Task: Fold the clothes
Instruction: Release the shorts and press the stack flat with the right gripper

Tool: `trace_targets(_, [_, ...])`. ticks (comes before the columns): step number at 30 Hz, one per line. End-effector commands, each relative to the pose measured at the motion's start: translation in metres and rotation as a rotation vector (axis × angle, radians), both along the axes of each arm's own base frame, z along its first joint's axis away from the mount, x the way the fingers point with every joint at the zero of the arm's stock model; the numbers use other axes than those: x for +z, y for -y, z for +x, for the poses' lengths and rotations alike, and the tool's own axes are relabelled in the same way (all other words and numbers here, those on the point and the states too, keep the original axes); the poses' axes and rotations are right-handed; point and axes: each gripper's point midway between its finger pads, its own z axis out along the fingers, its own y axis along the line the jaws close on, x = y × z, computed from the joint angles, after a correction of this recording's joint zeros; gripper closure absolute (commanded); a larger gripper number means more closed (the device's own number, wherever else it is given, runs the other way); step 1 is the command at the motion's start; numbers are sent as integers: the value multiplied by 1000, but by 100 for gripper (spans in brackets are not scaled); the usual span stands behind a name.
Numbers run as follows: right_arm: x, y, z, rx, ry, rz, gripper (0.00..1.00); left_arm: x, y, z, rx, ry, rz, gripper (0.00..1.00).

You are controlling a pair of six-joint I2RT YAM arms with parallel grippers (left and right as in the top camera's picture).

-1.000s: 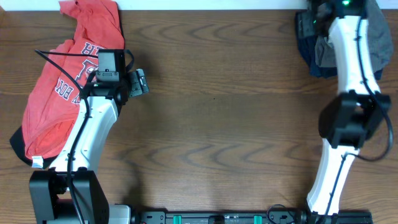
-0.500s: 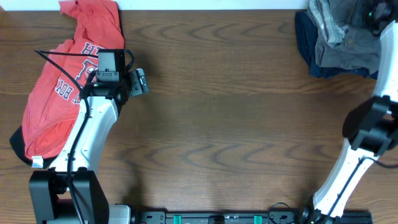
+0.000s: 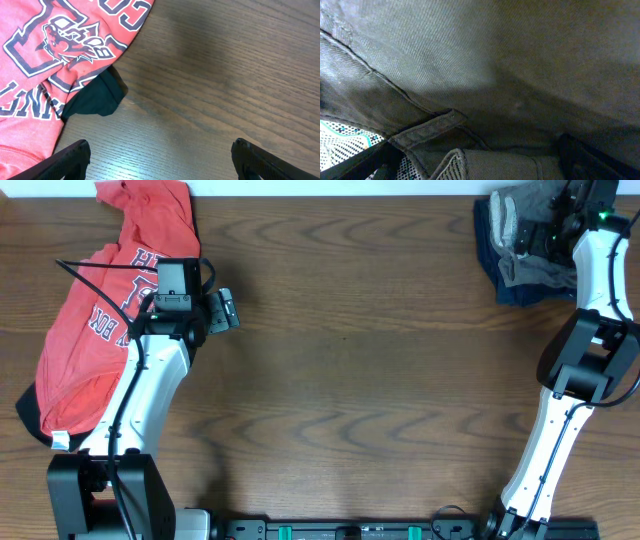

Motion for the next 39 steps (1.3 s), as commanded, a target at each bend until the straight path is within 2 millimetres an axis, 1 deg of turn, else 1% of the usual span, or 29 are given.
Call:
trace_targets(1, [-41,-10,-20,-3,-116,44,1,0,-2,0,0,-2,4,8])
trace_targets(3, [-11,-10,-15,0,-67,34,1,0,-2,0,0,-2,4,8])
trace_targets(4, [8,-10,-13,2,-37,28,1,0,-2,0,0,-2,4,8])
trace_targets(7, [76,-13,-12,11,65,12,1,0,-2,0,0,-2,4,7])
trace_targets(8, [97,-14,-14,14,93,7,1,0,-2,0,0,-2,4,2])
trace_targets(9, [118,-17,-18,18,121,4,1,0,-2,0,0,-2,4,2])
trace_targets(10, [150,-23,-25,30,160,5,1,0,-2,0,0,-2,4,2])
trace_targets(11, [169,-28,-30,45,183,3,1,0,-2,0,0,-2,4,2])
trace_targets(12, [192,-34,-38,62,210,3,1,0,-2,0,0,-2,4,2])
trace_targets(14, [230,-45,-55,87,252,-5,1,0,-2,0,0,-2,4,2])
trace_targets(15, [248,-51,-65,95,269,-11,1,0,-2,0,0,-2,4,2])
trace_targets(17, [278,-61,-85,103,294,-18,1,0,-2,0,0,-2,4,2])
trace_targets(19, [304,-77,-110,111,313,18,1,0,-2,0,0,-2,4,2])
trace_targets(21, [325,-100,-139,123,317,88,1,0,-2,0,0,-2,4,2])
trace_targets(24, [349,-125,-175,155,321,145,1,0,-2,0,0,-2,4,2])
trace_targets(26, [363,-131,-195,163,337,141,1,0,-2,0,0,-2,4,2])
trace_targets(28, [375,-134,-209,165,361,133,1,0,-2,0,0,-2,4,2])
trace_targets(31, [391,-138,-223,170,404,119,1,0,-2,0,0,-2,4,2])
trace_targets(34, [401,-140,-233,173,428,111,1,0,-2,0,0,-2,4,2])
trace_targets(39, [401,-139,-243,164,416,92,1,0,-2,0,0,-2,4,2])
